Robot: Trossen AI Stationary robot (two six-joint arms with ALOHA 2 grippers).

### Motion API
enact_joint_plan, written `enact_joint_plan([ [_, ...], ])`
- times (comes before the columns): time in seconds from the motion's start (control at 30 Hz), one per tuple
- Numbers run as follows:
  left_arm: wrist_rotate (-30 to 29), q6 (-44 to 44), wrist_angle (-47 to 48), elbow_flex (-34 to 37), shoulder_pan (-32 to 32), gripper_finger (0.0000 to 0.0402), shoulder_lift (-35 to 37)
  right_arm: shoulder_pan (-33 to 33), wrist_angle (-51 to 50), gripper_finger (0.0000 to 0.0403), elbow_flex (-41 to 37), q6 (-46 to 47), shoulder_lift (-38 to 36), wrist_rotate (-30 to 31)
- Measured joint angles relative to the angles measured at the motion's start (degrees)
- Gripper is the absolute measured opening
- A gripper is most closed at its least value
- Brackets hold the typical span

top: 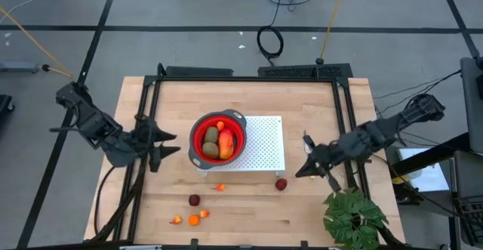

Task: Pick & Place Fruit
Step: Put the red pomegranate into the red strainer bowl on the shelf

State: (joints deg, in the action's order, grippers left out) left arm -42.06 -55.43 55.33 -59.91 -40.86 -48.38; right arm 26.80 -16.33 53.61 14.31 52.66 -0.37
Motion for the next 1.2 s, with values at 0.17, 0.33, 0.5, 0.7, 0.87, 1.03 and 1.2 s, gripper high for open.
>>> enact_joint_plan([
  [0.17, 0.02, 4.11, -2.21, 4.75, 0.00, 0.0230, 6.43, 4.37, -5.34, 0.0000, 4.79, 1.47, 5.72, 6.30],
  [0.33, 0.02, 5.87, -2.73, 8.49, 0.00, 0.0230, 11.54, 7.17, -10.63, 0.0000, 9.47, 6.56, 11.90, 9.06],
  [0.5, 0.06, 6.73, -2.73, 11.43, 0.00, 0.0230, 15.20, 8.69, -13.24, 0.0000, 11.74, 13.00, 17.73, 9.31],
  [0.7, 0.60, 7.81, -2.93, 14.10, 0.00, 0.0230, 17.98, 10.07, -14.08, 0.0000, 11.82, 22.12, 23.14, 9.23],
  [0.87, 1.12, 9.08, -2.91, 15.12, 0.00, 0.0230, 19.28, 10.19, -14.15, 0.0000, 11.82, 28.69, 26.45, 9.30],
  [1.03, 1.09, 12.09, -2.92, 15.12, 0.00, 0.0230, 20.35, 9.48, -15.04, 0.0000, 11.84, 34.75, 28.91, 9.31],
  [1.2, 1.10, 14.19, -2.90, 15.12, 0.00, 0.0230, 21.56, 8.64, -17.83, 0.0000, 11.84, 41.00, 31.67, 9.25],
])
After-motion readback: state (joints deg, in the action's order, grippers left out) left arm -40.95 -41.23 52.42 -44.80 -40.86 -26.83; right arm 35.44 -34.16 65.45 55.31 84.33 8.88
